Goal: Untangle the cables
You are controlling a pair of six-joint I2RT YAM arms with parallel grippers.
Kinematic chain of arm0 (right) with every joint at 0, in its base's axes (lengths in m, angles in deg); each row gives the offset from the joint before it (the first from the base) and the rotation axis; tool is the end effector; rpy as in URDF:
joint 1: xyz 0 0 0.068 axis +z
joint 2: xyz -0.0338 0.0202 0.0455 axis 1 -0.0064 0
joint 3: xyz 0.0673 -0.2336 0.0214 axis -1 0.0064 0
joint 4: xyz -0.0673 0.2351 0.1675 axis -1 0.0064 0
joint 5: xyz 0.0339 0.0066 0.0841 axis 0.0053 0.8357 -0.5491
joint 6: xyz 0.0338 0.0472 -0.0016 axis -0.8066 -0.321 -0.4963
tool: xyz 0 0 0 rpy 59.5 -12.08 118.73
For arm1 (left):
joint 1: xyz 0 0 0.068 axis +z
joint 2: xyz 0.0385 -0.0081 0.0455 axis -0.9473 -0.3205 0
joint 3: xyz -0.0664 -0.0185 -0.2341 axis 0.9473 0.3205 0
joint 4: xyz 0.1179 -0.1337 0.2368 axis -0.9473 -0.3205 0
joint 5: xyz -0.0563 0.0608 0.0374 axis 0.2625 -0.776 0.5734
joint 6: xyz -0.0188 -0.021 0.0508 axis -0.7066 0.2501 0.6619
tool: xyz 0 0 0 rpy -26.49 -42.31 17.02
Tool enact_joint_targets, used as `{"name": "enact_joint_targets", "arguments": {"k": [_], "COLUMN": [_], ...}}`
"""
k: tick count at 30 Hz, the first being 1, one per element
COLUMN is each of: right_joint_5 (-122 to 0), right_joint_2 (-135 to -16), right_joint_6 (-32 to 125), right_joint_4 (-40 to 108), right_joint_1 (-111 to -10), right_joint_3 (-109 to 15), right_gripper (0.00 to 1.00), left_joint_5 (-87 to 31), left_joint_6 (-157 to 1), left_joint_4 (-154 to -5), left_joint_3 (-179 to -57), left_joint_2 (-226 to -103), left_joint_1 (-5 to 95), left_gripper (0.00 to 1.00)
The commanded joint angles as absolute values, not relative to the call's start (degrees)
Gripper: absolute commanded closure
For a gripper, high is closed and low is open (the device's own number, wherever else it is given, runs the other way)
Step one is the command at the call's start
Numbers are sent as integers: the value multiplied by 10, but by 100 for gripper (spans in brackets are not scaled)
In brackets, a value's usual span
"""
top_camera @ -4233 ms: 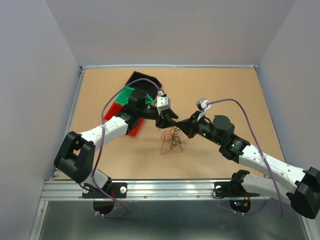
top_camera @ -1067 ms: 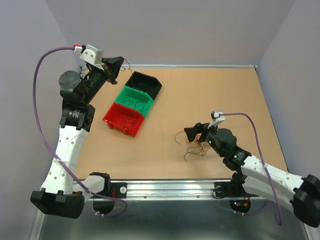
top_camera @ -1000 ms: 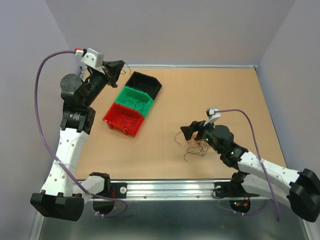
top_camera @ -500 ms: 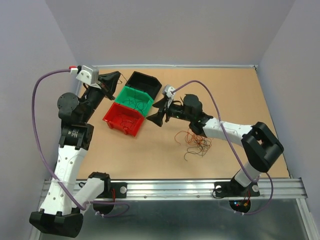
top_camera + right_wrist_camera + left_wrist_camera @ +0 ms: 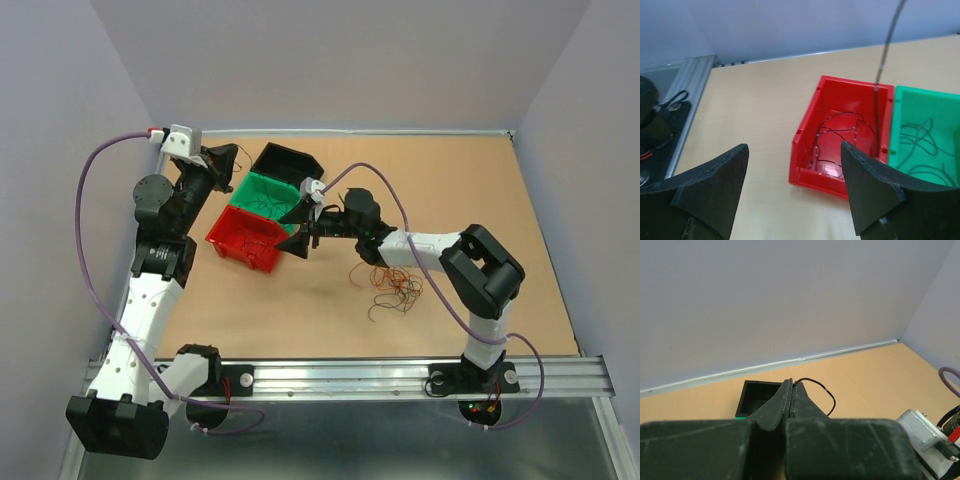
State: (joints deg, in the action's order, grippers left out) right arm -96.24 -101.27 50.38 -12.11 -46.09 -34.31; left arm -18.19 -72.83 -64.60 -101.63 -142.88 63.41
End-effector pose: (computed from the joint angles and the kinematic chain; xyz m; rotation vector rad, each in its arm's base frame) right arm 0.2974 0.3216 0.1909 -1.1303 1.2407 1.1915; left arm 0.2645 -0.0496 0.4093 0.2868 1.2311 -0.4124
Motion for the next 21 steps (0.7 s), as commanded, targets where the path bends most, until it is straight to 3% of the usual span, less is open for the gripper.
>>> {"name": "enact_joint_targets", "arguments": {"k": [1, 21], "right_joint_5": [-860, -696], "right_joint_2": [-1025, -988], "right_joint_6": [489, 507], "right_joint_4": [-186, -214], "right_joint_1": [-459, -458], "right_joint_3": [-373, -310], "right_gripper": [24, 39], "left_joint_5": [-187, -199], "left_joint_6": [-735, -734], "left_joint_4": [-594, -587], "left_joint_3": [-1011, -997], "left_joint_2": [-1418, -1381], "left_joint_1": [636, 637], "left_gripper": [100, 100]}}
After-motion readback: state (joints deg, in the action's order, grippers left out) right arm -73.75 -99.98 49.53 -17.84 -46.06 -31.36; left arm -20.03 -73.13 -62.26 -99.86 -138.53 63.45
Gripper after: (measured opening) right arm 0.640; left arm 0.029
